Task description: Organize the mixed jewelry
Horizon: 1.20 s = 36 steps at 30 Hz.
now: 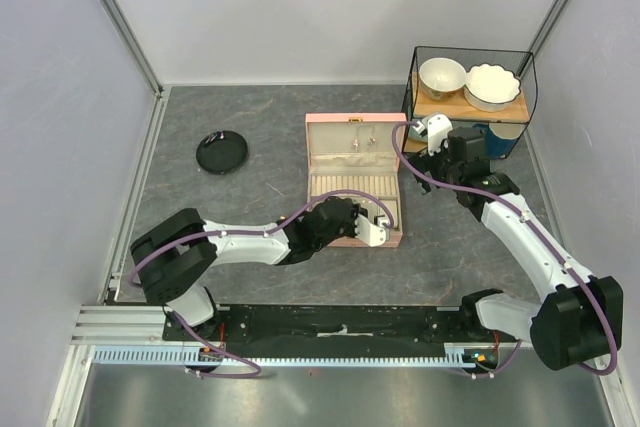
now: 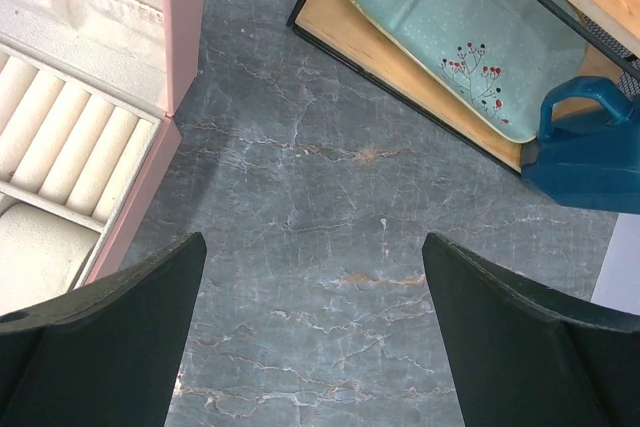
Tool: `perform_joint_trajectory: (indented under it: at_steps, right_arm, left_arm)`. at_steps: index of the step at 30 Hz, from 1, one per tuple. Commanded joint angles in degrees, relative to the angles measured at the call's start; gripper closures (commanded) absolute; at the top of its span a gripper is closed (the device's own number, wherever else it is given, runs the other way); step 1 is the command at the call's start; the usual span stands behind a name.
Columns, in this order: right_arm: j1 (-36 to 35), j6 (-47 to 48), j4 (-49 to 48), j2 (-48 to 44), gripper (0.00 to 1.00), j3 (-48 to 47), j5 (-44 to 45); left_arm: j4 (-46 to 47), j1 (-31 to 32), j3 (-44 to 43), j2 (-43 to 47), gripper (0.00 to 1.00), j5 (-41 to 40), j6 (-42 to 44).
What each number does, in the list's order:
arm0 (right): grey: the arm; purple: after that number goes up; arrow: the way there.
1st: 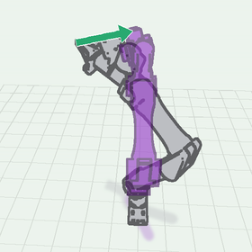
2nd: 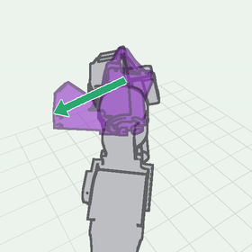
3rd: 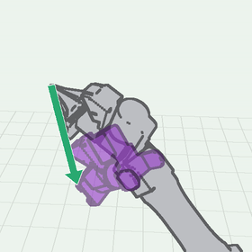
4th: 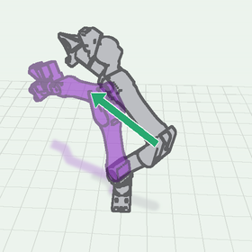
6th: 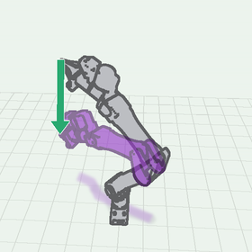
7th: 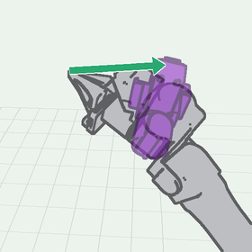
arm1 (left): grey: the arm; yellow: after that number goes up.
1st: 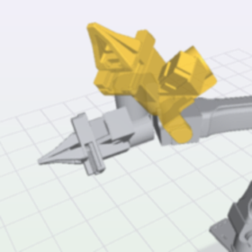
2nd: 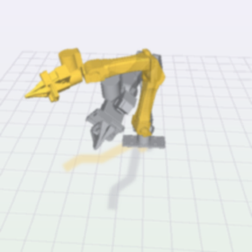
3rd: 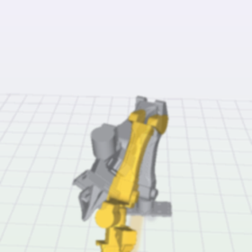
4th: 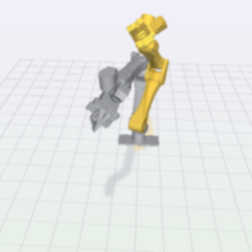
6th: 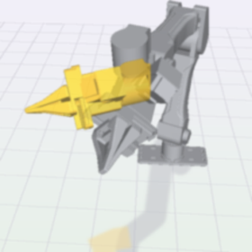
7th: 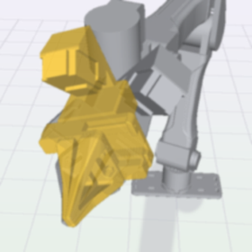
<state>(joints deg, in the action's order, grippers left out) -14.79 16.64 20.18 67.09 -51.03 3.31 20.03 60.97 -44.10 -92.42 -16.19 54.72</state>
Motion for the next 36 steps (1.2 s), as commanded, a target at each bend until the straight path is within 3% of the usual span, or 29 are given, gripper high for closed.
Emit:
perform_joint_trajectory:
  at_steps: [1,36]
  right_arm:
    - [-0.07,-0.47,-1.64,-1.44,0.02,0.22,-0.24]
    - [-0.07,-0.30,-1.64,-1.17,0.02,0.58,-0.06]
  left_arm:
    - [2.64,-0.24,-1.78,-1.01,0.98,0.89,-1.98]
    - [1.41,-0.24,-2.84,0.22,0.99,1.42,-3.83]
